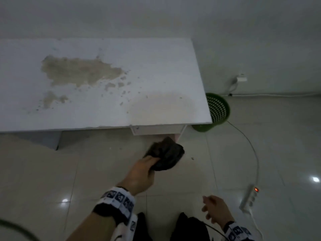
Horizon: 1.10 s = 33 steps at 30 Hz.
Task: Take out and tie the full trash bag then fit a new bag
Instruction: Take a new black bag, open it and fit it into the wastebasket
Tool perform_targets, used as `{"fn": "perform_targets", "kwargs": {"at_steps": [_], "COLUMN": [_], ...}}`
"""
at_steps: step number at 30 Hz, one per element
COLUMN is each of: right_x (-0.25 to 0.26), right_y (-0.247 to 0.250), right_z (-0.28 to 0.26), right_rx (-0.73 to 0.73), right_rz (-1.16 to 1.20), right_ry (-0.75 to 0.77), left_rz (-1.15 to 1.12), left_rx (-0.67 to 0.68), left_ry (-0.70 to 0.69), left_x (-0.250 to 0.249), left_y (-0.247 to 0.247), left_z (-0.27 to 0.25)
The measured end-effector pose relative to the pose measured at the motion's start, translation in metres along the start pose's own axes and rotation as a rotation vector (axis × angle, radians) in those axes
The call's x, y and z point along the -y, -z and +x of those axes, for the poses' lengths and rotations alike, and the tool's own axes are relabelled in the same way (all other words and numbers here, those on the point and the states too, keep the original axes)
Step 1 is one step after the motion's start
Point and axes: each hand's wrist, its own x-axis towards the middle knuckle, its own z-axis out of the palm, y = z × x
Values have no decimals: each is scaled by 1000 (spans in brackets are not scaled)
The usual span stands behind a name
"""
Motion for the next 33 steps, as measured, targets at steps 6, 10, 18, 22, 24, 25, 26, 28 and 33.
{"fn": "perform_targets", "kwargs": {"at_steps": [6, 10, 18, 22, 24, 25, 26, 28, 33], "right_x": [-109, -107, 24, 70, 78, 80, 80, 88, 144], "right_y": [95, 166, 331, 371, 378, 380, 381, 385, 389], "right_z": [3, 26, 72, 122, 154, 171, 187, 220, 295], "right_rx": [-19, -109, -225, -165, -103, -67, -32, 14, 118], "right_rz": [141, 169, 203, 188, 142, 115, 94, 60, 153], "right_ry": [-267, -104, 463, 485, 430, 400, 369, 340, 342], "left_rz": [-39, 1, 43, 38, 13, -17, -59, -168, -332], "left_rx": [288, 352, 406, 350, 348, 342, 332, 263, 38], "left_ry": [6, 145, 532, 668, 650, 628, 602, 555, 514], "left_x": [-94, -99, -101, -98, -113, -124, -135, -154, -173], "left_y": [-82, -124, -164, -192, -207, -211, -217, -230, -272], "left_z": [46, 74, 98, 141, 185, 212, 240, 302, 432]}}
